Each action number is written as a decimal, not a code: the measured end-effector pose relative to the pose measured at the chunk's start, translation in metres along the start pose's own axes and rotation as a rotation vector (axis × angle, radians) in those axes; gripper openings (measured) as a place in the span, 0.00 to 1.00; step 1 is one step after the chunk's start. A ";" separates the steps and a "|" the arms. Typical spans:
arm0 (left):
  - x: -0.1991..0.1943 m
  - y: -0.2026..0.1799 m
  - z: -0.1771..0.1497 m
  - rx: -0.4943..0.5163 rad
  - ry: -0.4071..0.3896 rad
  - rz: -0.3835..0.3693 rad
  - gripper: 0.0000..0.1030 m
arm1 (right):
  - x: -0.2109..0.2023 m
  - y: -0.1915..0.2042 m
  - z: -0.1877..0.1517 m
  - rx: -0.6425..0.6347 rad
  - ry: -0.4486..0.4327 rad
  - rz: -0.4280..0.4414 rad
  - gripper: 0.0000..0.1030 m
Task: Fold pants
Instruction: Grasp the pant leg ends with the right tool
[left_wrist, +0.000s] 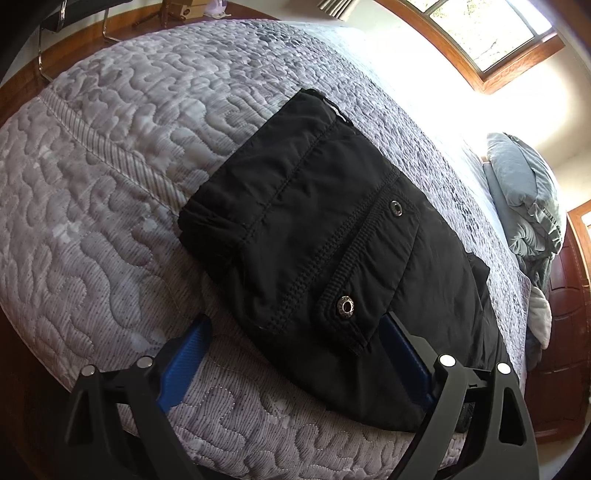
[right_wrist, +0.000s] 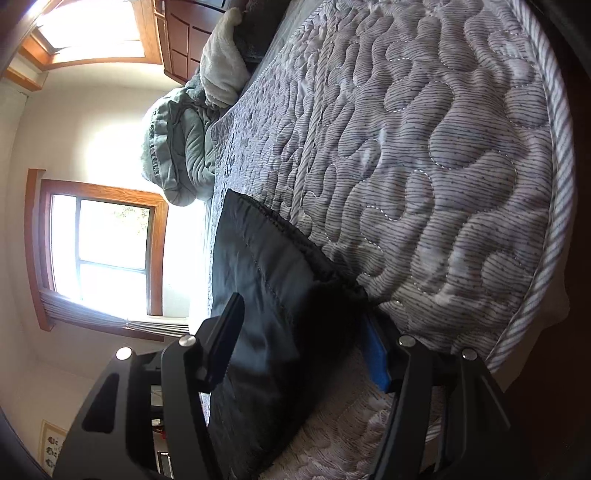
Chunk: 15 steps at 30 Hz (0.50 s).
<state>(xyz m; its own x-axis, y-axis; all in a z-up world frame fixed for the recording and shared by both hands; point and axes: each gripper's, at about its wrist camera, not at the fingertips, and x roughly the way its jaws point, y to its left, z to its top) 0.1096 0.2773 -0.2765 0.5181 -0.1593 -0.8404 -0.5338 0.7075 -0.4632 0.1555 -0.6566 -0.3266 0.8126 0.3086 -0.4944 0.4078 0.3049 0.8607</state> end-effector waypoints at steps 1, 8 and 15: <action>0.000 0.000 0.000 -0.002 0.001 0.001 0.90 | 0.001 0.004 0.001 -0.016 0.010 0.001 0.42; 0.000 -0.001 0.000 -0.011 -0.004 -0.012 0.91 | -0.002 0.041 0.003 -0.114 0.028 -0.021 0.21; 0.000 0.002 -0.001 -0.012 -0.025 -0.034 0.91 | -0.016 0.103 -0.007 -0.255 0.012 -0.064 0.20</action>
<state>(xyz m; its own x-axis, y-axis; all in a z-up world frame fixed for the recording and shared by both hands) 0.1078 0.2782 -0.2783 0.5522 -0.1658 -0.8170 -0.5235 0.6937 -0.4947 0.1816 -0.6241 -0.2306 0.7827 0.2916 -0.5499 0.3391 0.5410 0.7696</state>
